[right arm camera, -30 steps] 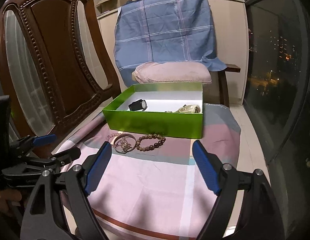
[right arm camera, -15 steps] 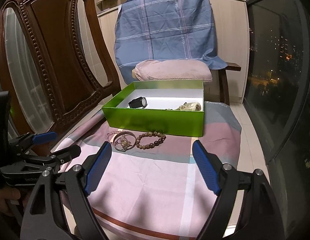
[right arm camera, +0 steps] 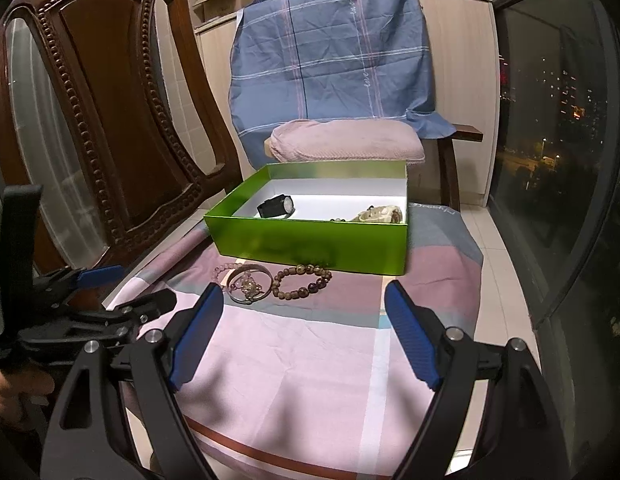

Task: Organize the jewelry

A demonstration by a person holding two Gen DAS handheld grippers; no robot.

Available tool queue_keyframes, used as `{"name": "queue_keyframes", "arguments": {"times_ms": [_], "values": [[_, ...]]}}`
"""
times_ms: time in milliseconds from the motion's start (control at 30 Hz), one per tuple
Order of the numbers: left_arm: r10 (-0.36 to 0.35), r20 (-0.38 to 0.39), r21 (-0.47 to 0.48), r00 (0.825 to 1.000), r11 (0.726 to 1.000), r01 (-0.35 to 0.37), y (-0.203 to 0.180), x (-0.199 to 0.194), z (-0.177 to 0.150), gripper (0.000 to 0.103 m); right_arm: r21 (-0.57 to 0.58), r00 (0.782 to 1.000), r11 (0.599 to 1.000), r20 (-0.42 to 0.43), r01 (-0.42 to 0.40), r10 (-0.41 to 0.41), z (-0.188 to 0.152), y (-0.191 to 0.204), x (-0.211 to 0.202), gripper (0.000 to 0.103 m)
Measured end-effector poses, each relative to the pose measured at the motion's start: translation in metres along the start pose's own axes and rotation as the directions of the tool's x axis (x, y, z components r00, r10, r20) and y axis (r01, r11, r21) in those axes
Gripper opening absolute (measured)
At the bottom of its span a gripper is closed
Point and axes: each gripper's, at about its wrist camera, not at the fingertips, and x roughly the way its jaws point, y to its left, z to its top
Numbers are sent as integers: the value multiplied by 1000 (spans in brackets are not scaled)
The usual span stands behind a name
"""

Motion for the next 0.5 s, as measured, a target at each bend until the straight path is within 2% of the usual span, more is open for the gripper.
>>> {"name": "queue_keyframes", "arguments": {"times_ms": [167, 300, 367, 500], "values": [[4, -42, 32, 999, 999, -2, -4, 28, 19, 79, 9, 1000, 1000, -10, -4, 4, 3, -2, 2, 81], [17, -113, 69, 993, 998, -9, -8, 64, 29, 71, 3, 999, 1000, -37, -14, 14, 1, -2, 8, 81], [13, -145, 71, 989, 997, -3, -8, 79, 31, 61, 0, 999, 1000, -52, -15, 15, 0, -2, 11, 81], [33, -184, 86, 982, 996, -18, -9, 104, 34, 56, -1, 997, 1000, -75, -22, 22, -1, -4, 17, 81]]}}
